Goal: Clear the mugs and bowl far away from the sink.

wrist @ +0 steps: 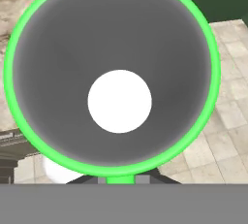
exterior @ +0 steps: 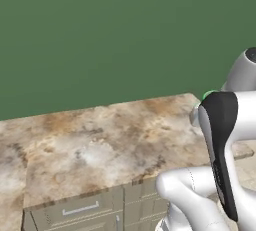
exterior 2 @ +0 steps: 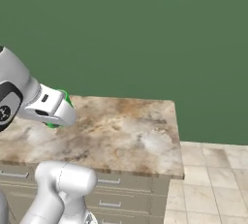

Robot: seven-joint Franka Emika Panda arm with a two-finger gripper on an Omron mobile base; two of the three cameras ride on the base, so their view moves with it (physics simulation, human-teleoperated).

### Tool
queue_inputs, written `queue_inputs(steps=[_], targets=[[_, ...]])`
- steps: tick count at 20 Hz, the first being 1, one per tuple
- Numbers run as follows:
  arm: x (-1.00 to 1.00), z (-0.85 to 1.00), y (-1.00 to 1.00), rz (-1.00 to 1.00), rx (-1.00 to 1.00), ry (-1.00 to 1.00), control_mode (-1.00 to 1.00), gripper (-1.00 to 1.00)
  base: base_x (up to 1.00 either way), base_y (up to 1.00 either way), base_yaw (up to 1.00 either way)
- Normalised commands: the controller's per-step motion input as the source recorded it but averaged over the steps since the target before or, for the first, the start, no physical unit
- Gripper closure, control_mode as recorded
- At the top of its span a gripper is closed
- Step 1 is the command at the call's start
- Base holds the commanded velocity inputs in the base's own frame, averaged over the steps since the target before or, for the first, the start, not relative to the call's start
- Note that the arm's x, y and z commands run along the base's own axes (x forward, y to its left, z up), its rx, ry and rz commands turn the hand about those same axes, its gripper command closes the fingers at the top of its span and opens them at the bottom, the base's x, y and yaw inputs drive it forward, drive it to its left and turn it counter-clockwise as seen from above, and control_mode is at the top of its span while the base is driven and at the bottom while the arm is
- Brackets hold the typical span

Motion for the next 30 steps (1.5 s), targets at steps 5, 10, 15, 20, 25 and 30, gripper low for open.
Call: queue_inputs(steps=[5,10,15,20,25,30], targets=[[0.48,-0.42,0.00,0.36,0.13,0.00,-1.00,1.00,0.08,0.00,0.09],[0.53,-0.48,-0.10,0.28,0.10,0.01,-1.00,1.00,0.00,0.00,0.00],[0.62,-0.49,-0.01,0.13,0.06,0.02,-1.00,1.00,0.00,0.00,0.00],[0.69,-0.50,0.00,0.02,0.00,0.00,-1.00,1.00,0.00,0.00,0.00],[0.75,-0.51,0.00,0.03,0.00,0.00,-1.00,1.00,0.00,0.00,0.00],[0.71,-0.49,0.00,0.03,0.01,0.00,-1.00,1.00,0.00,0.00,0.00]])
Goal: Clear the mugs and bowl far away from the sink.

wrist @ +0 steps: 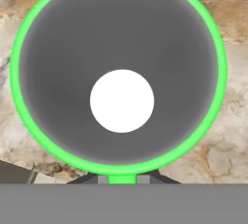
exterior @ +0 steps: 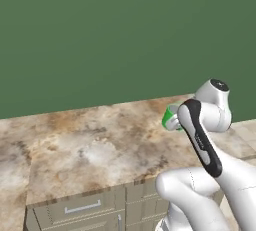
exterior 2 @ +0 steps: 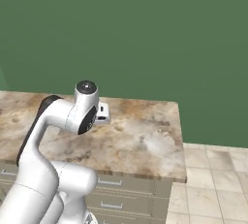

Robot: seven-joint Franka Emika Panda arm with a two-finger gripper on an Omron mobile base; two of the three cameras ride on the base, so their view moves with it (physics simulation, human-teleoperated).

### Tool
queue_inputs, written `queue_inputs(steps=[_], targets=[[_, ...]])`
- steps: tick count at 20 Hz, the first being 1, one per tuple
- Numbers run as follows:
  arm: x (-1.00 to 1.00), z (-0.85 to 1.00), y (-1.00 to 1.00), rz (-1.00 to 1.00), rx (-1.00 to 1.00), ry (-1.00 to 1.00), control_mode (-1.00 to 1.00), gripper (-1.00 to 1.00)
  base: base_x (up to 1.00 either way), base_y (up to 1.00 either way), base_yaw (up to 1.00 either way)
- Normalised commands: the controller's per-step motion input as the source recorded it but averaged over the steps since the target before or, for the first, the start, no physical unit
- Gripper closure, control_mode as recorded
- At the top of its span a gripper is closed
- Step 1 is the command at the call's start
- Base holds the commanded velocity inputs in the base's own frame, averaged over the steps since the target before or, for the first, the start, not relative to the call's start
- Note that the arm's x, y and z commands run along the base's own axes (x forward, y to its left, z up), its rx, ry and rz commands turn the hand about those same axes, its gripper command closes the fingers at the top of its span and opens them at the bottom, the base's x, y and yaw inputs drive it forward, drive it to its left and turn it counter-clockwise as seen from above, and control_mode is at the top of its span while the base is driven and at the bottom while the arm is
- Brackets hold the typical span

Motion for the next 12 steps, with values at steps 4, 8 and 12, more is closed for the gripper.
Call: queue_inputs(steps=[4,8,12], targets=[[0.67,-0.41,0.00,0.00,0.00,0.03,-1.00,1.00,0.00,0.00,0.00],[0.65,-0.32,0.00,0.00,0.00,0.03,-1.00,1.00,0.00,0.00,0.00],[0.64,-0.23,0.01,0.00,0.00,0.06,-1.00,1.00,0.00,0.00,0.00]])
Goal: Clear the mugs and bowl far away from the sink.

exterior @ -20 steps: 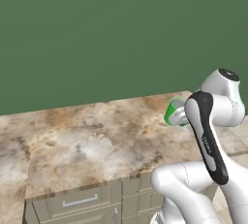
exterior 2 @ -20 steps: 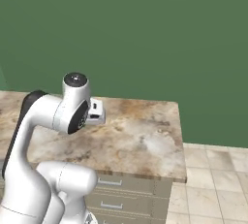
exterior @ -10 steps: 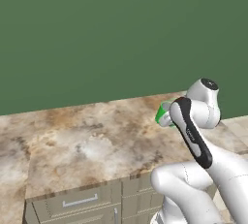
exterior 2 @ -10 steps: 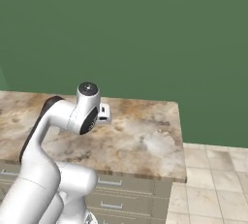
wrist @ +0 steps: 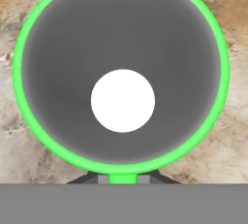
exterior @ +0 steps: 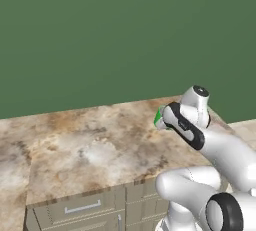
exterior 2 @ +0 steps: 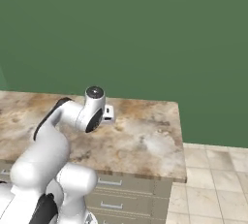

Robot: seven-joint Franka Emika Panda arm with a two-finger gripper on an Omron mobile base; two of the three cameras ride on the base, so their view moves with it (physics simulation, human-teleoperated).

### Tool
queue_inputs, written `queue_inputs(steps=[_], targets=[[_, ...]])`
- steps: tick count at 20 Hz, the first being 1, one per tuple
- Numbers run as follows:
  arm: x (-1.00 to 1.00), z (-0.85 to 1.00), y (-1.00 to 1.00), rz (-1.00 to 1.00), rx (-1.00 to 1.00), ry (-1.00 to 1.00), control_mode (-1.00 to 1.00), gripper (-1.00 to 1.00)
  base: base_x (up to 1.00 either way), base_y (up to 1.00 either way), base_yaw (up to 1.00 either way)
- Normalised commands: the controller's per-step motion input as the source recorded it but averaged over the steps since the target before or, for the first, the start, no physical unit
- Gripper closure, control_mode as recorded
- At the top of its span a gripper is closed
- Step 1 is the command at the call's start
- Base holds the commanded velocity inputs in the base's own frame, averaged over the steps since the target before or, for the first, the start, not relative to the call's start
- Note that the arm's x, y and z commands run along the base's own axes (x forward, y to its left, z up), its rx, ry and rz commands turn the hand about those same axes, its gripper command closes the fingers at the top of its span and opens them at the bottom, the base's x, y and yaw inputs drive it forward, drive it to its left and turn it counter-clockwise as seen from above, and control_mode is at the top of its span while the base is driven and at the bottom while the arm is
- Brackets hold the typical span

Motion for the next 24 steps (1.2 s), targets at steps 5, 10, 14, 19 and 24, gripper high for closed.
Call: queue_inputs(steps=[5,10,14,19,24], targets=[[0.33,-0.02,0.02,0.00,0.00,0.11,-1.00,1.00,0.00,0.00,0.00],[0.26,-0.02,0.03,0.00,0.00,0.06,-1.00,1.00,0.00,0.00,0.00],[0.24,-0.26,0.03,0.00,0.00,0.02,-1.00,1.00,0.00,0.00,0.00],[0.21,-0.46,0.05,0.00,0.00,0.00,-1.00,1.00,0.00,0.00,0.00],[0.21,-0.49,0.00,0.00,0.00,0.00,-1.00,1.00,0.00,0.00,0.00]])
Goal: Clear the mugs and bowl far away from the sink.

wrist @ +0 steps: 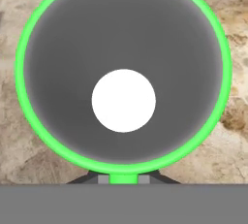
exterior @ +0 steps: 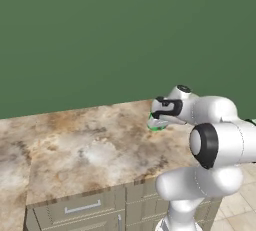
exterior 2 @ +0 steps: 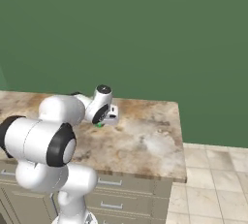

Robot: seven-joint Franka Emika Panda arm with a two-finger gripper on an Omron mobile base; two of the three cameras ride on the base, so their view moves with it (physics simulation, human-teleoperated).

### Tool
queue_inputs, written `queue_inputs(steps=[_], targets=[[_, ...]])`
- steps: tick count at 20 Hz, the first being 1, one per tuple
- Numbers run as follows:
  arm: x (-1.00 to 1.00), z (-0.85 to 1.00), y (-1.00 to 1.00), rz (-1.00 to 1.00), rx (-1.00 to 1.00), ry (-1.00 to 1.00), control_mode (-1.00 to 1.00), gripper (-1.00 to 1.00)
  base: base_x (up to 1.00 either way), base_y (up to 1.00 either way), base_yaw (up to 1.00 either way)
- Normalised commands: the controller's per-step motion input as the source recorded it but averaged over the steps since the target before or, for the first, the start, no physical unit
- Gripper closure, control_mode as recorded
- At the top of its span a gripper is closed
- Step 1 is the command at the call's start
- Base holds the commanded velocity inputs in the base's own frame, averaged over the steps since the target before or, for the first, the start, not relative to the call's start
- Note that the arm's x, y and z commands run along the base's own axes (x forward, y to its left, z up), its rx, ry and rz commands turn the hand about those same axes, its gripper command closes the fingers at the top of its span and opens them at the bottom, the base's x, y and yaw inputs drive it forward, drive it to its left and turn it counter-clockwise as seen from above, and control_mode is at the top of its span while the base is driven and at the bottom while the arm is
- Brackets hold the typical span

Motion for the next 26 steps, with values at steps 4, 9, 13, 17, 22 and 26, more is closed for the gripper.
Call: queue_inputs(steps=[4,9,13,17,22,26], targets=[[0.19,-0.45,0.00,0.00,0.00,0.00,-1.00,1.00,0.00,0.00,0.00],[0.08,-0.33,0.05,0.00,0.00,0.00,-1.00,-1.00,0.00,0.00,0.00],[0.00,-0.02,0.01,0.00,0.00,-0.03,-1.00,-1.00,0.00,0.00,0.00],[0.00,0.00,0.01,0.00,0.00,-0.02,-1.00,-1.00,0.00,0.00,0.00],[-0.25,0.23,0.00,0.00,0.00,0.00,-1.00,-1.00,0.00,0.00,0.00],[-0.59,0.68,-0.07,0.00,0.00,0.00,-1.00,-1.00,0.00,0.00,0.00]])
